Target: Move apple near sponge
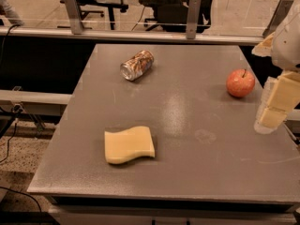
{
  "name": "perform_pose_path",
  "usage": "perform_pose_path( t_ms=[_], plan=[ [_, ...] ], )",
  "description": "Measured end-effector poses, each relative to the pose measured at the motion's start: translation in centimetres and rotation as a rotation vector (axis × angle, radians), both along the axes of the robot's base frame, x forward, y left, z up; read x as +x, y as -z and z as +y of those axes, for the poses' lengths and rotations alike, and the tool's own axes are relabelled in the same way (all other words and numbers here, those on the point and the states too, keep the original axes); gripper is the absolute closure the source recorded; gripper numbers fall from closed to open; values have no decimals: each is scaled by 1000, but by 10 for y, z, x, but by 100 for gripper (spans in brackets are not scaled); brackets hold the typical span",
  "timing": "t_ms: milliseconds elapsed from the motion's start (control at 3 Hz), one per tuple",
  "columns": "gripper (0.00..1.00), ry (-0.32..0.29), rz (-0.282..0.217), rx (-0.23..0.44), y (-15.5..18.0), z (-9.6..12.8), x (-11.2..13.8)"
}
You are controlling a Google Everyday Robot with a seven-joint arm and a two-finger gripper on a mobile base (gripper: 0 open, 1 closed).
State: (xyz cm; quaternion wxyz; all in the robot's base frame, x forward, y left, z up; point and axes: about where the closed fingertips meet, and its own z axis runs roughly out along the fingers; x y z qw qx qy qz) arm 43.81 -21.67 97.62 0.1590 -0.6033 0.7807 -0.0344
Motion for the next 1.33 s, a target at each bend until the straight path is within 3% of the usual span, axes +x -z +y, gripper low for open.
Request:
perform_pose_path(
  t_ms=[333,667,1333],
  plan=[
    [0,0,0,0,0,0,0],
    [0,22,-22,28,3,-10,20],
    [0,117,-74,151,25,-61,89]
  ],
)
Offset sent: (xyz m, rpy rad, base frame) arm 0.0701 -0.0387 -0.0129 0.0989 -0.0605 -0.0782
